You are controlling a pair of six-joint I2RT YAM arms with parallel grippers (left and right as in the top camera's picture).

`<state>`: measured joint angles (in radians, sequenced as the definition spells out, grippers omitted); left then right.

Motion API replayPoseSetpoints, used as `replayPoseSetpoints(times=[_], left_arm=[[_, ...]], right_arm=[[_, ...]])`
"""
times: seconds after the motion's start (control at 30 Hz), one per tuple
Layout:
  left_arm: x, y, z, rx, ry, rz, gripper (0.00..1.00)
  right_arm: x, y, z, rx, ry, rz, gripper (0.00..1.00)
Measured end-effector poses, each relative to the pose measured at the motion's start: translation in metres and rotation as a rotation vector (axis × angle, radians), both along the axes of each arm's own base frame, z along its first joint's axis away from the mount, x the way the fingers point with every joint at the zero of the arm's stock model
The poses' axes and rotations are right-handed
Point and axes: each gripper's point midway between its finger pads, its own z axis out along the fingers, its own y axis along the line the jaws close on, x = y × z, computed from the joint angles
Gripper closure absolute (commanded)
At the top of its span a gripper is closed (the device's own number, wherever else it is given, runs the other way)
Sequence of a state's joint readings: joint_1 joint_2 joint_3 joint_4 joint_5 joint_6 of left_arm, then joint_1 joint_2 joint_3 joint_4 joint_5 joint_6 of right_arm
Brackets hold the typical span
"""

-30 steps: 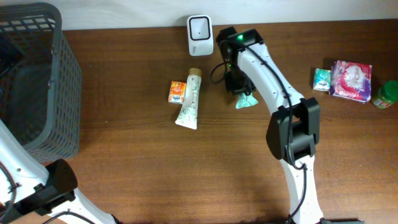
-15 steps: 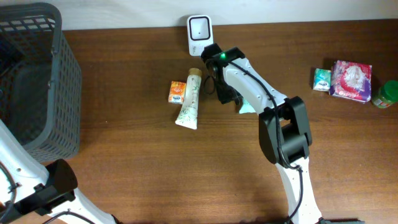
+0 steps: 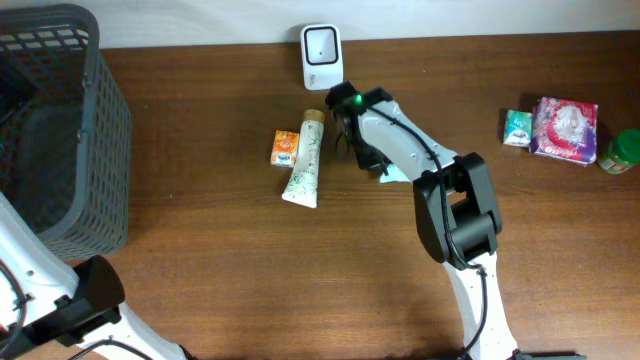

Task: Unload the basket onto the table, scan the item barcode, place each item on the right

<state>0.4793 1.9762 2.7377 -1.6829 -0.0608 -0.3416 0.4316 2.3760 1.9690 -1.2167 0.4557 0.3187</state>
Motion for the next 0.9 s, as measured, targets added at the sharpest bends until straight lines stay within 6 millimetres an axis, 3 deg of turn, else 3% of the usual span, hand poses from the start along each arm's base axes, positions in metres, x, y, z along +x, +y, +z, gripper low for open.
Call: replayPoseSetpoints(times=[0.07,0.13,0.17,0.2,0.27,0.37,0.53,0.73,0.77,0.8,0.83,0.9], left_arm=[[0.000,0.000,0.000,0.000,-0.001,0.000,0.01],[0.000,0.000,0.000,-0.001,0.001,-0.001,0.01],[0.000,0.000,0.000,0.000,0.000,0.000,0.01],[0.000,0.000,0.000,0.000,0.000,0.000,0.01],[0.000,0.000,0.000,0.000,0.000,-0.001,0.01],[0.000,0.000,0.000,0.000,0.000,-0.001,0.01],[0.000,0.000,0.000,0.000,0.000,0.000,0.01],[0.000,0.000,0.000,0.000,0.000,0.000,0.01],[0.000,0.000,0.000,0.000,0.000,-0.001,0.01],[0.000,0.000,0.000,0.000,0.000,-0.001,0.01],[0.000,0.000,0.000,0.000,0.000,-0.001,0.01],[0.000,0.000,0.000,0.000,0.000,0.000,0.01]], right_arm=[[0.011,0.031,0.032,0.183,0.002,0.017,0.91],[0.007,0.057,0.052,0.393,0.071,0.061,0.90],[0.004,0.072,0.063,0.603,0.137,0.099,0.91],[-0.006,0.076,0.069,0.773,0.216,0.114,0.91],[-0.012,0.065,0.099,1.176,0.296,0.113,0.91],[-0.020,0.056,0.112,1.452,0.334,0.056,0.91],[-0.030,0.064,0.109,1.549,0.365,0.059,0.90],[-0.044,0.058,0.063,1.487,0.401,0.047,0.83],[-0.044,0.055,0.053,1.456,0.402,0.039,0.76],[-0.045,0.051,0.039,1.411,0.403,0.021,0.60],[-0.049,0.045,0.026,1.345,0.421,-0.016,0.52],[-0.049,0.033,0.012,1.238,0.425,-0.037,0.48]])
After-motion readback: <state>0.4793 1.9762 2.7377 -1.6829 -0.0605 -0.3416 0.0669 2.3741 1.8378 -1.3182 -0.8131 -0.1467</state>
